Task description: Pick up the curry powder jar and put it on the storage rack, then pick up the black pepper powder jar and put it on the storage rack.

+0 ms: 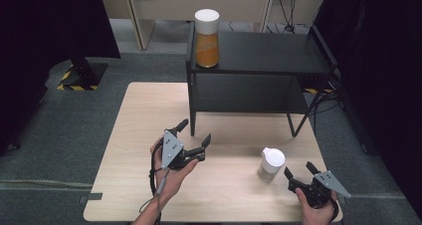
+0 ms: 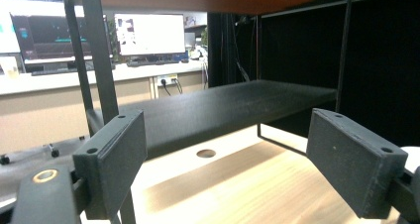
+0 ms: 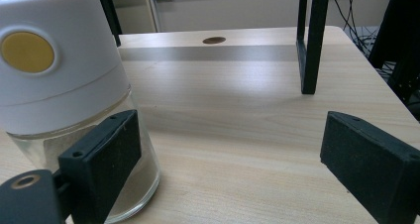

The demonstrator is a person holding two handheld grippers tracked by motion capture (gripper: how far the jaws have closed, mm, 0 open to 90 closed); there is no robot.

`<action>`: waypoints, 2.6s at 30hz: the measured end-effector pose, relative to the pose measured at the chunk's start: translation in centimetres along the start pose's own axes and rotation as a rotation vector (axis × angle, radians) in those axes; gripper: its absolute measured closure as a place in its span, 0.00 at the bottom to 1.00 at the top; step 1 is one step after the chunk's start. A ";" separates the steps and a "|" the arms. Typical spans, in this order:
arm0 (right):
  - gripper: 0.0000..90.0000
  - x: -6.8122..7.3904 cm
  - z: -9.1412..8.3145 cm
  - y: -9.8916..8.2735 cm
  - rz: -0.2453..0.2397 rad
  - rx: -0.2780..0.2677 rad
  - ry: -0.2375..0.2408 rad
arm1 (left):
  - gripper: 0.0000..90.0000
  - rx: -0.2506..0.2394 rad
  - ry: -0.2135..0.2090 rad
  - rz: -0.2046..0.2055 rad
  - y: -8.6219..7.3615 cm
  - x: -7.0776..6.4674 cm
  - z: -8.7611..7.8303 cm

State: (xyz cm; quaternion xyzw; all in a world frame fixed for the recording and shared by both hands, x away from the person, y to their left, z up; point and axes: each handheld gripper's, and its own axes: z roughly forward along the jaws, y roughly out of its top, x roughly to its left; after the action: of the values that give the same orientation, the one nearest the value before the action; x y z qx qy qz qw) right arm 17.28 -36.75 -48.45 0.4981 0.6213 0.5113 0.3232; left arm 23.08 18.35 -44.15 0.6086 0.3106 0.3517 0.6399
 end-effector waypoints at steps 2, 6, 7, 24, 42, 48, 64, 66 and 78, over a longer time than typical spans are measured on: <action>0.10 0.0 0.0 0.0 0.001 -0.001 0.000 | 0.17 0.012 -0.001 -0.006 -0.6 -0.1 -0.1; 0.10 0.0 0.0 0.0 0.001 -0.001 0.000 | 0.17 0.033 0.004 -0.013 -1.8 -0.2 -0.4; 0.10 0.0 0.0 0.0 0.001 -0.001 0.000 | 0.17 0.038 0.007 -0.015 -2.1 -0.2 -0.5; 0.10 0.0 0.0 0.0 -0.001 -0.001 -0.001 | 0.17 0.136 0.034 -0.042 -6.2 -0.4 -2.1; 0.10 -0.1 0.0 0.0 -0.002 0.001 0.007 | 0.16 0.168 0.025 -0.039 -7.5 -0.8 -2.2; 0.10 -0.1 -0.1 -0.1 0.002 -0.008 0.004 | 0.16 0.163 0.023 -0.045 -7.6 -0.6 -2.2; 0.09 -0.1 -0.1 -0.2 -0.003 -0.009 0.008 | 0.16 0.164 0.022 -0.036 -7.6 -0.8 -2.2; 0.09 -0.1 -0.1 -0.2 -0.003 -0.010 0.015 | 0.16 0.164 0.020 -0.034 -7.6 -0.8 -2.2; 0.08 -0.5 -1.2 0.1 -0.069 -0.011 0.078 | 0.16 0.163 0.019 -0.036 -7.6 -0.7 -2.3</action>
State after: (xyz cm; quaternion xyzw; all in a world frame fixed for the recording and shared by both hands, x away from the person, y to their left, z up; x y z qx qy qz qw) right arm 16.38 -37.58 -48.04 0.4542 0.6476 0.5223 0.3187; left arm 21.35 18.91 -51.91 0.6495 0.3552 0.3197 0.5914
